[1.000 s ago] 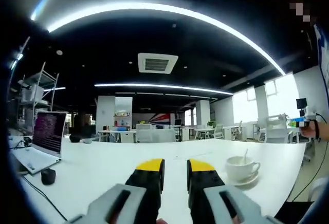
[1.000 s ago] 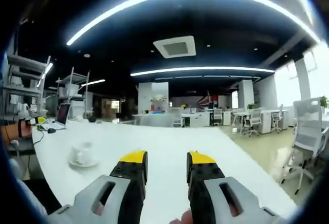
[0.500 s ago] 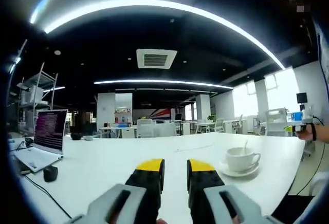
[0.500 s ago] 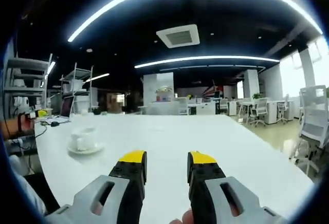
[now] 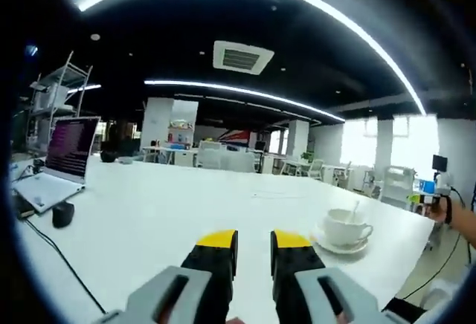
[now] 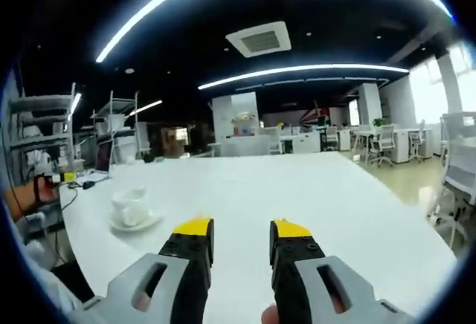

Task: Tidy tabletop coffee trays, cups and spoons，present forward

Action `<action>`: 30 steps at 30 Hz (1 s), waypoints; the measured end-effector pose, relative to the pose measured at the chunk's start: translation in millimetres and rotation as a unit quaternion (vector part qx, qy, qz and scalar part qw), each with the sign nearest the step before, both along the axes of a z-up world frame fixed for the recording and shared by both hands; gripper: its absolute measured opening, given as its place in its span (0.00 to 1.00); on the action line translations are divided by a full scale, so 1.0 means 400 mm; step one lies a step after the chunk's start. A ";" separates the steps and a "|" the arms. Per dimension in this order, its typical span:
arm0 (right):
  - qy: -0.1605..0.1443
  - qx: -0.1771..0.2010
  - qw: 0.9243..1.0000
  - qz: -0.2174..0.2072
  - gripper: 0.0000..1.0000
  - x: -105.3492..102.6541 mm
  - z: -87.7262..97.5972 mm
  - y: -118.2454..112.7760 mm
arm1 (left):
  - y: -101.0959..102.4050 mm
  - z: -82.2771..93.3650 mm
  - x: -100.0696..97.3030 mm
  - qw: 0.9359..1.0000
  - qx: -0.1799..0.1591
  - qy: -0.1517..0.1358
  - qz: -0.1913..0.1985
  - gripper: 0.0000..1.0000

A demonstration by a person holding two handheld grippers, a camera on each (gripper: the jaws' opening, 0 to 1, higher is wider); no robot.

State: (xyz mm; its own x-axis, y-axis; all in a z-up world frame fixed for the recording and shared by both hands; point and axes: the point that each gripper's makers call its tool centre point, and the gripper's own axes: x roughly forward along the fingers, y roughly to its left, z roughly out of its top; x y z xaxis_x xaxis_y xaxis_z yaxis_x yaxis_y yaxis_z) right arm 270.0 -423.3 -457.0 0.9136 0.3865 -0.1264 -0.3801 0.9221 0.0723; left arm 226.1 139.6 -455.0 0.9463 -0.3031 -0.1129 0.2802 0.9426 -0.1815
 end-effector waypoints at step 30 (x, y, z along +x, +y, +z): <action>0.156 0.038 0.978 0.133 0.26 0.098 -0.044 0.330 | -0.195 -0.060 0.113 0.973 -0.144 0.157 -0.090 0.20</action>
State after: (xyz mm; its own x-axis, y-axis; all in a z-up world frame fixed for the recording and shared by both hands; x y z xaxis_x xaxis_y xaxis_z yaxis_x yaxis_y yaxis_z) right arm 309.1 -291.5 -474.6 0.7003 0.6252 -0.3446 -0.5549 0.7804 0.2882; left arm 271.5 61.4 -478.8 0.8076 -0.5219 -0.2746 0.3237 0.7815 -0.5334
